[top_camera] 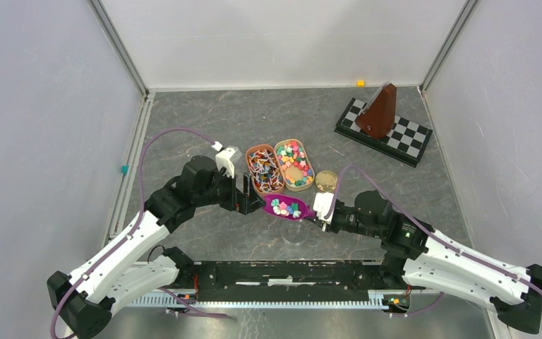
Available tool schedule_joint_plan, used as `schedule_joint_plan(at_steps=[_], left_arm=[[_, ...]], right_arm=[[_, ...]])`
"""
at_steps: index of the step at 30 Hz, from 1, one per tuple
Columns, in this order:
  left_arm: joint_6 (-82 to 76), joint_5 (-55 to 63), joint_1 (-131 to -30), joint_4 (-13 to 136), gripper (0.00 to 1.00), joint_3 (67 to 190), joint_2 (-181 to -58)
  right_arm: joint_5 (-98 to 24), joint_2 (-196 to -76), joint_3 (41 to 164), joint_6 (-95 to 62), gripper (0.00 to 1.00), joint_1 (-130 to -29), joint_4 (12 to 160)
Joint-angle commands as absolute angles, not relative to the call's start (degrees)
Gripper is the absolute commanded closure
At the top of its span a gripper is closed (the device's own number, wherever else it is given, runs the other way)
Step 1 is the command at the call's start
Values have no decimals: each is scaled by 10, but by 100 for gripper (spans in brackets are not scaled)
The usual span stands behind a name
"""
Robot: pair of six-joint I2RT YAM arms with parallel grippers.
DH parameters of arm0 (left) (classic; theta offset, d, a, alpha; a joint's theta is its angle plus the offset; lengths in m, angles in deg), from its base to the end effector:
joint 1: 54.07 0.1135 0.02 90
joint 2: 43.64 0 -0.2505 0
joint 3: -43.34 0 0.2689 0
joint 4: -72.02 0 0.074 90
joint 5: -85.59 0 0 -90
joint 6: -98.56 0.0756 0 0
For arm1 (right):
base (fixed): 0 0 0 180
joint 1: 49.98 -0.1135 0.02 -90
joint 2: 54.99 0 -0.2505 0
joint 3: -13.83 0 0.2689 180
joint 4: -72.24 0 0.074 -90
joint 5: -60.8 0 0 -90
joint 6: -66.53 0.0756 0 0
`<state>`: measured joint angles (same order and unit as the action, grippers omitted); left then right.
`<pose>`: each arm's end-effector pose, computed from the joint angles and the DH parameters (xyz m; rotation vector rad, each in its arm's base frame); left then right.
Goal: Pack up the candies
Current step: Place the fake candies in the packing bottle.
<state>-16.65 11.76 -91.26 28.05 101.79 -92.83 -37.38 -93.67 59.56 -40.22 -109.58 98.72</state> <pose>0.1802 -0.1632 0.2629 0.4094 2.2653 -0.9018 0.1080 0.2053 0.2535 -1.2869 1.4767 0.6359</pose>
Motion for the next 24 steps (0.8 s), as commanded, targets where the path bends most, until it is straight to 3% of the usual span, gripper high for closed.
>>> schedule_joint_plan(at_steps=[1, 10, 24], left_arm=[[-185, 131, -911, 296, 0, 1015, -923], [-186, 141, -911, 296, 0, 1019, -921], [-168, 59, -911, 220, 0, 1050, -840]], right_arm=[[-400, -905, 598, -393, 100, -1099, 916], [-381, -918, 625, -385, 100, -1099, 973], [-341, -956, 699, -311, 100, -1099, 1146]])
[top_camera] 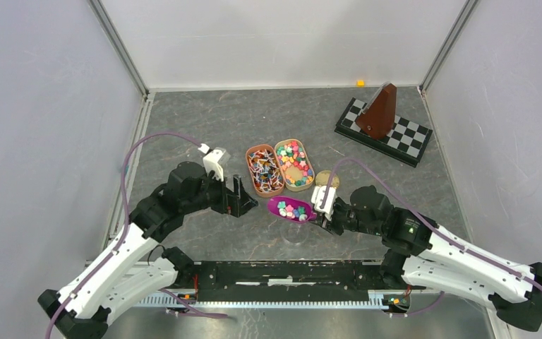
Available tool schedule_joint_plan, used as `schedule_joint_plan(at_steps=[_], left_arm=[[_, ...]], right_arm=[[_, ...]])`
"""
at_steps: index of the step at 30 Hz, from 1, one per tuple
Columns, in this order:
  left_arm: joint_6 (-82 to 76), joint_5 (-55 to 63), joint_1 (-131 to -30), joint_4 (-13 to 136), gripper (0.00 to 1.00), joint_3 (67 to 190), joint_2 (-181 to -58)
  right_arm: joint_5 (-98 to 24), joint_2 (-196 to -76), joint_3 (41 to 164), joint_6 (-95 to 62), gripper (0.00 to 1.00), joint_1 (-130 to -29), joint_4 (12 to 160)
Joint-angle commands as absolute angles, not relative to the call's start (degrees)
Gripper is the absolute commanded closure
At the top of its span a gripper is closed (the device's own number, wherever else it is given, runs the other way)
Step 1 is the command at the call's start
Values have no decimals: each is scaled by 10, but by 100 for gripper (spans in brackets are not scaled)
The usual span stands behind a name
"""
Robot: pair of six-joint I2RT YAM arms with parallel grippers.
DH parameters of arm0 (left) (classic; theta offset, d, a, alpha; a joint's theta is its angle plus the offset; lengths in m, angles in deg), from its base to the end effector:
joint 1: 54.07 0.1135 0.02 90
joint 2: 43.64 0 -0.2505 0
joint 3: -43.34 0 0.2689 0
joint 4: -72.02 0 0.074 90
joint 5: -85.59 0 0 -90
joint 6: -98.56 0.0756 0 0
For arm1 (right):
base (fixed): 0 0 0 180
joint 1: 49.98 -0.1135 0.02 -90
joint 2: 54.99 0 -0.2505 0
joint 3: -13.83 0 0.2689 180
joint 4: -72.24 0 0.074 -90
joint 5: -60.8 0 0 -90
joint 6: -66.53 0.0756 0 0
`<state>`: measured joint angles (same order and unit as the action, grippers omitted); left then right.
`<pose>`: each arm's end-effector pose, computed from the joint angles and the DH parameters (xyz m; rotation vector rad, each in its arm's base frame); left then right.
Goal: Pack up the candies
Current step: Place the fake candies in the packing bottle.
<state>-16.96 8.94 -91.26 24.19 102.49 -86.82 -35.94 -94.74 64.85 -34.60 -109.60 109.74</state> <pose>0.1656 -0.1476 0.2810 0.3725 2.2123 -0.8713 0.1061 0.1985 0.2603 -1.2701 1.6568 0.6449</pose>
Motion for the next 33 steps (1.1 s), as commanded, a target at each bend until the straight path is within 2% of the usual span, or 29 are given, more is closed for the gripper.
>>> schedule_joint_plan(at_steps=[1, 13, 24, 33], left_arm=[[-168, 57, -911, 217, 0, 1049, -831], [-162, 34, -911, 201, 0, 1038, -765], [-160, 30, -911, 206, 0, 1022, -751], [-160, 28, -911, 212, 0, 1013, -753]], right_arm=[[-341, -958, 703, -305, 100, -1099, 1159], [-315, -968, 739, -247, 100, -1105, 1286], [-317, -968, 728, -205, 100, -1115, 1352], [-295, -1019, 755, -187, 100, -1124, 1406]])
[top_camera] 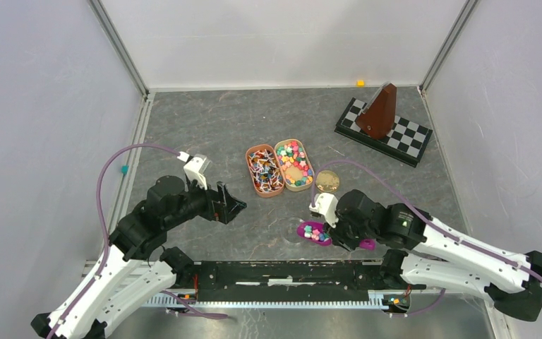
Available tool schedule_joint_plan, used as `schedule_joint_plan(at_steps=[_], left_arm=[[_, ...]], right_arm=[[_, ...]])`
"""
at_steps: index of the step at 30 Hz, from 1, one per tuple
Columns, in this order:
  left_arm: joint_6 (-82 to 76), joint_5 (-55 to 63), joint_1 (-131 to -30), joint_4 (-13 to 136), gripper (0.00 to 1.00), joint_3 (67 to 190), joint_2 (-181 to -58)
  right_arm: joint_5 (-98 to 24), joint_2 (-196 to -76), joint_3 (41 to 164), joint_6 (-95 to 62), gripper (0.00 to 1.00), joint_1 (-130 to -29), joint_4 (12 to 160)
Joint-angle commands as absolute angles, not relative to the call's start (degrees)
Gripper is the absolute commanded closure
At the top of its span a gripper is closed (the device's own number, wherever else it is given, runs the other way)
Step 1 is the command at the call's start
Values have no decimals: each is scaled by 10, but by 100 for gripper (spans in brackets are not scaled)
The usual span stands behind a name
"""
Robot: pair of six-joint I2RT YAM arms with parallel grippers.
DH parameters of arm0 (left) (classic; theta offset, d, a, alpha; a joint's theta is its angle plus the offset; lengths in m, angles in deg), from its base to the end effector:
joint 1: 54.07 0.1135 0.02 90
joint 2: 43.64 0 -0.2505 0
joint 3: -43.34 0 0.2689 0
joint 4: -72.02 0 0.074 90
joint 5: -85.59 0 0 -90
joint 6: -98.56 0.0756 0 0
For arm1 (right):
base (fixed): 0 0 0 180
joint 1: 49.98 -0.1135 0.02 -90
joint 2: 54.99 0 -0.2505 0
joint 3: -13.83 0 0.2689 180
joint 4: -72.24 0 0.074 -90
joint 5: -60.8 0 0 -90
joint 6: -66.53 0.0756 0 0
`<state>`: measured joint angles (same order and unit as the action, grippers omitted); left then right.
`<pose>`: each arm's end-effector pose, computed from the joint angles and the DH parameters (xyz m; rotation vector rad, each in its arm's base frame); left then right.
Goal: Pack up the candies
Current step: Place the fake candies in the packing bottle.
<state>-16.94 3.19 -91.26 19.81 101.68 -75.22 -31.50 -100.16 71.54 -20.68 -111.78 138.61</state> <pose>0.1383 -0.1175 0.3018 0.3028 2.0889 -0.8125 0.0891 0.1725 0.2288 -1.2877 2.2412 0.4948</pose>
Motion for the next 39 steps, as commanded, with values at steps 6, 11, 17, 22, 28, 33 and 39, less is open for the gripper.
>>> schedule_joint_plan(at_steps=[6, 11, 17, 22, 28, 33, 39], left_arm=[[-159, 31, -911, 214, 0, 1009, -745], [-158, 32, -911, 213, 0, 1008, -741], [-158, 33, -911, 214, 0, 1007, -736], [-160, 38, -911, 217, 0, 1004, -730], [-160, 43, -911, 218, 0, 1004, -731], [-161, 46, -911, 218, 0, 1003, -726], [-161, 53, -911, 220, 0, 1002, -725]], right_arm=[[-261, -1058, 784, -167, 100, -1140, 1440], [-238, -1094, 810, -149, 100, -1160, 1470], [-205, -1141, 852, -127, 100, -1187, 1505], [-184, -1179, 885, -111, 100, -1209, 1538], [-173, -1213, 926, -98, 100, -1222, 1571], [-180, -1225, 947, -91, 100, -1225, 1570], [-155, -1239, 981, -82, 100, -1225, 1571]])
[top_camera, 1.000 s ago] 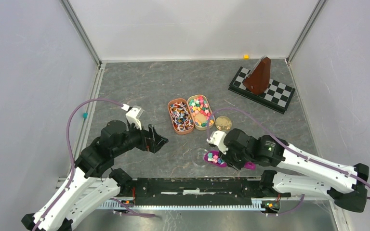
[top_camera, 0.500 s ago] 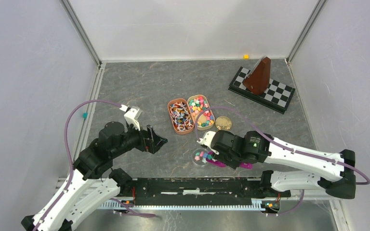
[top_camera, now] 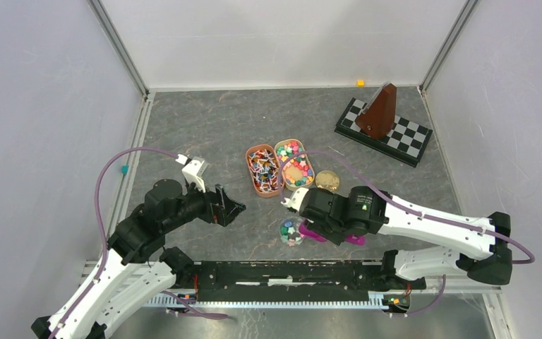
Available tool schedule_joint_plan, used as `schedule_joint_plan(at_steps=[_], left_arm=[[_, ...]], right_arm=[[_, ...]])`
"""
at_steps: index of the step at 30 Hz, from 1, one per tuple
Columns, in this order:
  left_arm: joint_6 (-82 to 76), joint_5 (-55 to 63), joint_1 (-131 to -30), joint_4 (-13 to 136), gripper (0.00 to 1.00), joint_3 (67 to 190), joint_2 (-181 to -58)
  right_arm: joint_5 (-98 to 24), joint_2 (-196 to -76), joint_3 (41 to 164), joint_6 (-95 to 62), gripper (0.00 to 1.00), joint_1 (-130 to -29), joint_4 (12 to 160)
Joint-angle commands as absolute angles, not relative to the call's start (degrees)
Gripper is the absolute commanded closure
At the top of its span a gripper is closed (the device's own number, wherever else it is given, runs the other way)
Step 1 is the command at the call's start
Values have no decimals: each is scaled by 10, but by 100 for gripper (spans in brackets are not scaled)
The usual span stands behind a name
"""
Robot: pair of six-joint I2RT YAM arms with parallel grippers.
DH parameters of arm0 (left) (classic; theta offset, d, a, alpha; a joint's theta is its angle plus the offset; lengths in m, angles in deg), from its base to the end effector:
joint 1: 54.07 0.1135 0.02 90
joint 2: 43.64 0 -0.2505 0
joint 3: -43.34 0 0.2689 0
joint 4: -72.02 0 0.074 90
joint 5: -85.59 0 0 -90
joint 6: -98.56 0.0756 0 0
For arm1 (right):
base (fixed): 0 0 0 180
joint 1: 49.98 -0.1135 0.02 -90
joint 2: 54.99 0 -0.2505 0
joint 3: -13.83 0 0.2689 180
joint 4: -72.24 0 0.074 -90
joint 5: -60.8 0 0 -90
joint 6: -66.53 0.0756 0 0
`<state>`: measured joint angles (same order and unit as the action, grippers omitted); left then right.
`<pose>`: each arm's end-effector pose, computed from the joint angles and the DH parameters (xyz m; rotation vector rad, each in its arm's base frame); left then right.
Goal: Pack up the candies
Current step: Place the fake candies in the packing bottle, then scoop the fake candies from the storage box.
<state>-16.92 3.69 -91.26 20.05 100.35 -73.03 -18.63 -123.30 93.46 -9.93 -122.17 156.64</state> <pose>0.1335 -0.1146 0.2997 0.3082 2.0698 -0.8277 0.0849 0.2188 0.2571 -1.3375 2.4596 0.0934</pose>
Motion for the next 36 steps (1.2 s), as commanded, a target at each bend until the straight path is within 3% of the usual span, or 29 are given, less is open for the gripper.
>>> schedule_joint_plan(at_steps=[1, 18, 36], left_arm=[[-161, 55, -911, 220, 0, 1002, -724], [-161, 69, -911, 227, 0, 997, -707], [-164, 61, -911, 228, 0, 996, -687]], right_arm=[[-141, -1243, 992, -81, 100, -1225, 1570], [-41, -1394, 1117, -172, 100, -1094, 1540], [-70, -1540, 1129, -252, 100, -999, 1439]])
